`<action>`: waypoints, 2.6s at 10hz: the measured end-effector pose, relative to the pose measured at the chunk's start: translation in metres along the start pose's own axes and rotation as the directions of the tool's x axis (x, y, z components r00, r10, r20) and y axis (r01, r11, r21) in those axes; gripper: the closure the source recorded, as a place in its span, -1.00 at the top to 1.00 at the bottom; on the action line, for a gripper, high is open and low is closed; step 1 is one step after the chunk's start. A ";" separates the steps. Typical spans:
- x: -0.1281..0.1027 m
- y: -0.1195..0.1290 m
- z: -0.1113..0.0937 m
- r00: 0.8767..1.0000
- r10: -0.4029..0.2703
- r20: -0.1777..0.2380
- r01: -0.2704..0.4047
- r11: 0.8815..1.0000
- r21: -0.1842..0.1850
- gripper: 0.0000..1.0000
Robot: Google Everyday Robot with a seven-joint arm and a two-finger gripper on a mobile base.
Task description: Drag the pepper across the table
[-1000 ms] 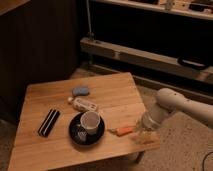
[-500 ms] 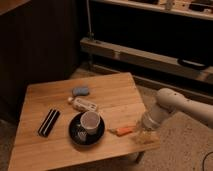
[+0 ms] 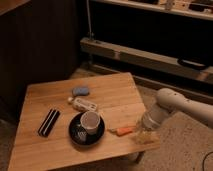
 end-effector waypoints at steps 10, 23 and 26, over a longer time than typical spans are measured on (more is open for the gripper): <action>0.000 0.000 0.000 1.000 0.000 0.000 0.000 1.000 0.000 0.03; -0.034 -0.043 0.005 0.988 -0.154 0.029 0.147 0.974 0.170 0.03; -0.030 -0.053 0.018 0.986 -0.168 0.009 0.164 0.970 0.178 0.03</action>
